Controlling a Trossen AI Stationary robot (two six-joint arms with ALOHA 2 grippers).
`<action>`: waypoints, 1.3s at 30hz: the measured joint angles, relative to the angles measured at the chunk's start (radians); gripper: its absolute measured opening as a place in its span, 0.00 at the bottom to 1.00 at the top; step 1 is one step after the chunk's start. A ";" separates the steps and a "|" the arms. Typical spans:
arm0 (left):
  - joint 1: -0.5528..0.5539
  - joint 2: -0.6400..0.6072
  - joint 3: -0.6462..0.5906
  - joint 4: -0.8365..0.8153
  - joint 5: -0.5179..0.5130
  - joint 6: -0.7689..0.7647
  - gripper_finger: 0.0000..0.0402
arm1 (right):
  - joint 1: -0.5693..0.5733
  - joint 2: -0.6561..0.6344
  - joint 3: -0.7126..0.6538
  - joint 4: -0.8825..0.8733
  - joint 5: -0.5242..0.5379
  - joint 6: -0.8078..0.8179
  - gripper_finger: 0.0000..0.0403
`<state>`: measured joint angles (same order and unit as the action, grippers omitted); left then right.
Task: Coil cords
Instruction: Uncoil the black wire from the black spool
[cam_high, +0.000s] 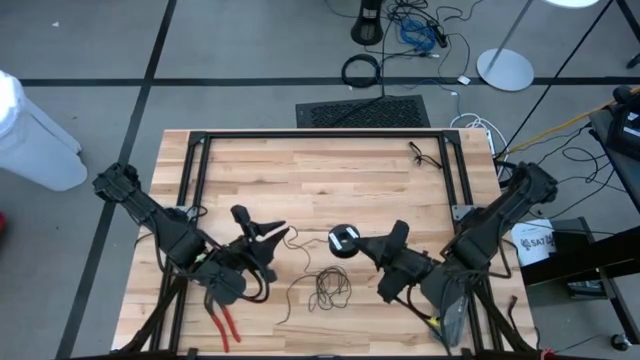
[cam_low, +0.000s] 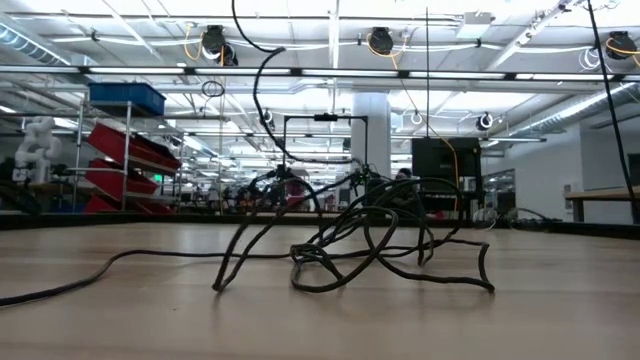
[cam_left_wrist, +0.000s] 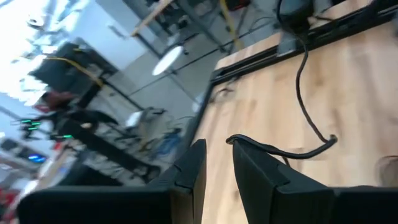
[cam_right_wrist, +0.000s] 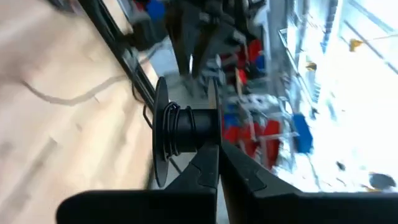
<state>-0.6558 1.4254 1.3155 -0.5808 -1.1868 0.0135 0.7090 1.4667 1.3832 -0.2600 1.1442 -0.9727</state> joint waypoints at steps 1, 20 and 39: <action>-0.003 0.000 0.000 -0.007 -0.023 0.000 0.22 | 0.000 0.004 0.000 0.000 0.017 -0.013 0.00; -0.136 0.000 0.000 0.006 -0.211 0.141 0.22 | 0.000 0.008 0.000 0.001 0.182 -0.030 0.00; -0.366 0.000 0.000 0.651 -0.309 0.681 0.22 | -0.082 0.008 0.000 -0.008 0.221 0.123 0.00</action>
<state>-1.0214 1.4254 1.3155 0.0704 -1.4958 0.6945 0.6266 1.4746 1.3834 -0.2682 1.3649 -0.8497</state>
